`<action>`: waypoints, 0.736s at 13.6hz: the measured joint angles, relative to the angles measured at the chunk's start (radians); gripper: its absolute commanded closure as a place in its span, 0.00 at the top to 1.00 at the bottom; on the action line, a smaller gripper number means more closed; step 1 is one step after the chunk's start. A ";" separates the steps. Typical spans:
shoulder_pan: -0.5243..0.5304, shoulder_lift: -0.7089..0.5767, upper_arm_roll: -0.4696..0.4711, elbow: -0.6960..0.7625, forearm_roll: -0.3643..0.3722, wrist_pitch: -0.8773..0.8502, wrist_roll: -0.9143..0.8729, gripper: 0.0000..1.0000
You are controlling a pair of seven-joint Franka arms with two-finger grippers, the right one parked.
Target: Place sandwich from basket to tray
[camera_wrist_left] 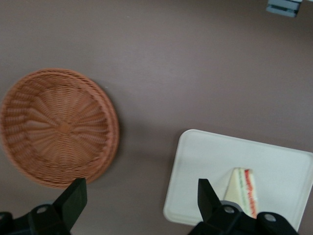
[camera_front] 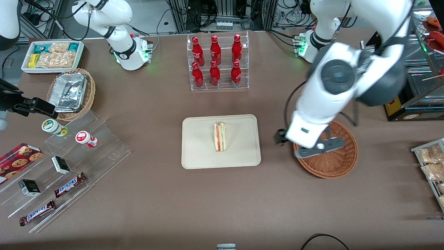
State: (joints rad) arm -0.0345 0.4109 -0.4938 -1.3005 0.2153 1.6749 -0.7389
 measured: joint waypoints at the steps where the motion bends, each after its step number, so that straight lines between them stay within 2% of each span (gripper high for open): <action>1: 0.032 -0.022 0.000 0.000 -0.019 -0.035 0.053 1.00; 6: 0.176 -0.125 0.013 -0.023 -0.093 -0.157 0.323 1.00; 10: 0.149 -0.218 0.213 -0.078 -0.174 -0.198 0.569 1.00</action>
State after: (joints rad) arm 0.1148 0.1930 -0.2811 -1.3784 0.0410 1.4767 -0.1696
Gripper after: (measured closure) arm 0.000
